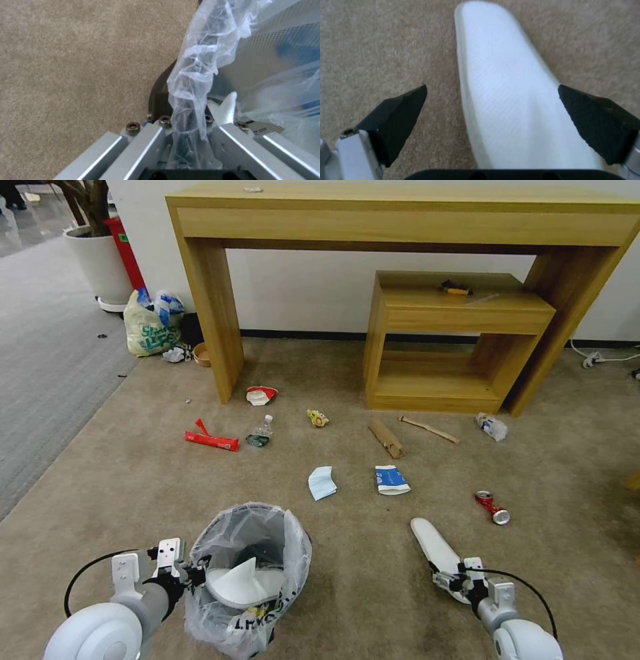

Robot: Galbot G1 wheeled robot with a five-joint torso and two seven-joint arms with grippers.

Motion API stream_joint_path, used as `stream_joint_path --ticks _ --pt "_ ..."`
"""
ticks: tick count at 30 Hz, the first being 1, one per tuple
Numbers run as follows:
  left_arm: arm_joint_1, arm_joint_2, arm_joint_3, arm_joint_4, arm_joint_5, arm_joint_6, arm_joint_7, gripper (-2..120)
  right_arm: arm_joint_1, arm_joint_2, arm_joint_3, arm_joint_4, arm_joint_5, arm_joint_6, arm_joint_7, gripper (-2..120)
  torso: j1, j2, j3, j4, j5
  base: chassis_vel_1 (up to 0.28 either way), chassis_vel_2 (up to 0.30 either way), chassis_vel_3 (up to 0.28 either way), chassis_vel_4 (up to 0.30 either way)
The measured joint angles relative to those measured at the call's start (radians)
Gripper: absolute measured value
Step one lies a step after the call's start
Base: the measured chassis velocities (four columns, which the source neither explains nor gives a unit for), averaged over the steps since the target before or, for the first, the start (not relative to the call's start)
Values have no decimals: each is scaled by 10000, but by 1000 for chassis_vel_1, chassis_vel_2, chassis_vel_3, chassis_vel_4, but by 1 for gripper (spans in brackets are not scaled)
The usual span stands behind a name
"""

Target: Pick up the trash bin and place the garbage on the floor into it.

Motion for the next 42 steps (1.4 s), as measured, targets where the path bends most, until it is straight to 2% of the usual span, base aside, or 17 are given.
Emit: stream_joint_path --ticks 6,9,10,14,18,21,22,24,25,28,29,32,35,42 --pt "-33 33 37 22 -4 1 -2 0 298 160 -157 -400 -66 -69 146 99 0 0 0 1 0 0 0 0 0" --pt "-34 58 5 22 -11 1 -5 0 417 229 -177 -560 -71 -115 305 87 0 0 0 1 0 0 0 0 0" --pt "-34 58 5 22 -11 1 -5 0 417 229 -177 -560 -71 -115 305 87 0 0 0 1 0 0 0 0 0" --pt "-21 57 -32 39 -17 0 2 0 446 245 -142 -713 -92 -143 402 68 0 0 0 0 0 0 0 0 0" --pt "-21 59 -41 47 -19 1 6 0 454 252 -108 -793 -97 -119 428 59 0 0 0 1 0 0 0 0 0" --pt "-17 102 -64 37 -38 0 9 0 454 256 -64 -880 -96 -43 507 43 0 0 -1 1 2 0 0 0 0" --pt "-17 102 -64 37 -38 0 9 0 454 256 -64 -880 -96 -43 507 43 0 0 -1 1 2 0 0 0 0" --pt "-12 129 -65 20 -48 1 11 0 450 260 -38 -904 -91 -13 548 32 0 0 -1 2 2 0 0 0 0" --pt "-12 129 -65 20 -48 1 11 0 450 260 -38 -904 -91 -13 548 32 0 0 -1 2 2 0 0 0 0" --pt "-7 168 -58 -6 -54 0 13 0 422 271 9 -918 -91 47 572 18 0 0 -1 1 2 0 0 0 0" --pt "-7 168 -58 -6 -54 0 13 0 422 271 9 -918 -91 47 572 18 0 0 -1 1 2 0 0 0 0" --pt "-10 196 -22 -16 -56 1 16 0 400 281 51 -919 -88 108 654 4 0 0 0 0 1 0 0 0 0" --pt "-11 213 -9 -38 -56 0 17 0 375 282 86 -899 -87 142 679 0 0 0 0 0 1 0 0 0 0" --pt "-12 255 -6 -95 -57 1 23 0 288 251 175 -719 -118 294 813 0 0 0 0 -1 0 0 0 0 0"
